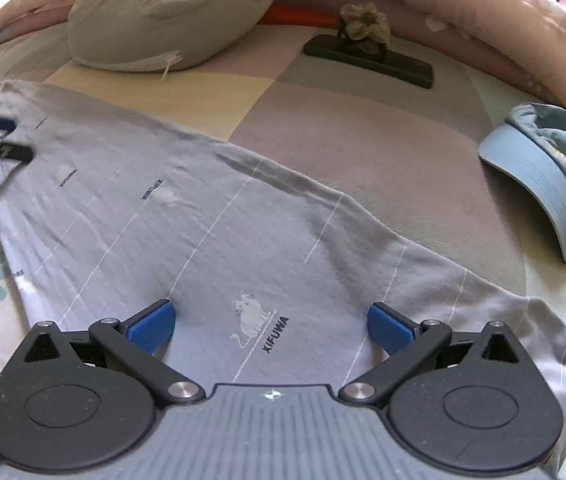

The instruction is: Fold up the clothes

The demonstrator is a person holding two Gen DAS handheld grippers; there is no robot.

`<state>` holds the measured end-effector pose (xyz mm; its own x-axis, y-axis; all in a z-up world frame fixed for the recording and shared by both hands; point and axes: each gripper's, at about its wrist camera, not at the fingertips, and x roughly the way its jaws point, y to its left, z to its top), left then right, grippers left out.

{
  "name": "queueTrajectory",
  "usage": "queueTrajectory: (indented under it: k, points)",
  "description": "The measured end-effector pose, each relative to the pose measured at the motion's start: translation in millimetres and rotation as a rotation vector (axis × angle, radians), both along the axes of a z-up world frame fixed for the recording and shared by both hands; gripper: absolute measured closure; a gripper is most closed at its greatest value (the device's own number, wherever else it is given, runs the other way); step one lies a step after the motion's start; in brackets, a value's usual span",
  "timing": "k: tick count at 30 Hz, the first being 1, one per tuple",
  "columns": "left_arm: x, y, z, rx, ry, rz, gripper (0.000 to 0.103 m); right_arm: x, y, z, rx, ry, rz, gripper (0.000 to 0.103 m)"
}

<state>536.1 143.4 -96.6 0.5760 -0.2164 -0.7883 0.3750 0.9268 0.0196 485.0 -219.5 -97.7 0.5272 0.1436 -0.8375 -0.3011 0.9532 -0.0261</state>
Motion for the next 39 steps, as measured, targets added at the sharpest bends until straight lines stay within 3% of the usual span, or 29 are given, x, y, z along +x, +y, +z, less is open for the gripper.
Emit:
queueTrajectory:
  k: [4, 7, 10, 13, 15, 17, 22, 30, 33, 39]
  points:
    - [-5.4, 21.4, 12.6, -0.018, 0.062, -0.023, 0.018, -2.5, 0.5, -1.0, 0.004, -0.020, -0.026, 0.000]
    - [21.8, 39.5, 23.5, 0.020, 0.013, -0.007, 0.018, -4.3, 0.9, -1.8, 0.007, -0.036, -0.046, 0.000]
    - [63.6, 59.7, 13.4, 0.066, 0.009, 0.064, 0.018, -3.9, 3.2, -1.8, 0.006, -0.039, -0.073, 0.000]
    - [84.0, 81.9, 0.5, -0.006, 0.037, 0.146, 0.002, -2.5, 5.7, -1.4, 0.004, -0.036, -0.104, 0.000]
    - [78.4, 85.5, 3.8, -0.029, 0.038, 0.202, 0.002, -1.7, 5.4, 0.8, 0.005, -0.024, -0.114, 0.000]
    - [70.6, 86.8, 9.0, -0.041, 0.036, 0.256, 0.010, -1.1, 2.8, 5.9, 0.017, -0.003, -0.128, 0.000]
    - [61.8, 81.7, 6.1, -0.019, 0.023, 0.288, 0.010, -11.7, -34.1, 31.8, 0.023, -0.087, -0.253, 0.000]
    - [51.6, 63.0, 10.2, 0.014, 0.011, 0.327, 0.004, 11.8, -129.6, 2.2, 0.094, -0.053, -0.565, 0.000]
    - [41.3, 39.7, 21.3, 0.000, 0.003, 0.294, 0.010, 22.0, -145.2, 15.5, 0.153, -0.021, -0.559, 0.000]
    - [20.7, -7.1, 43.6, -0.027, -0.012, 0.228, 0.010, -37.5, -179.5, 56.8, 0.158, -0.080, -0.534, 0.000]
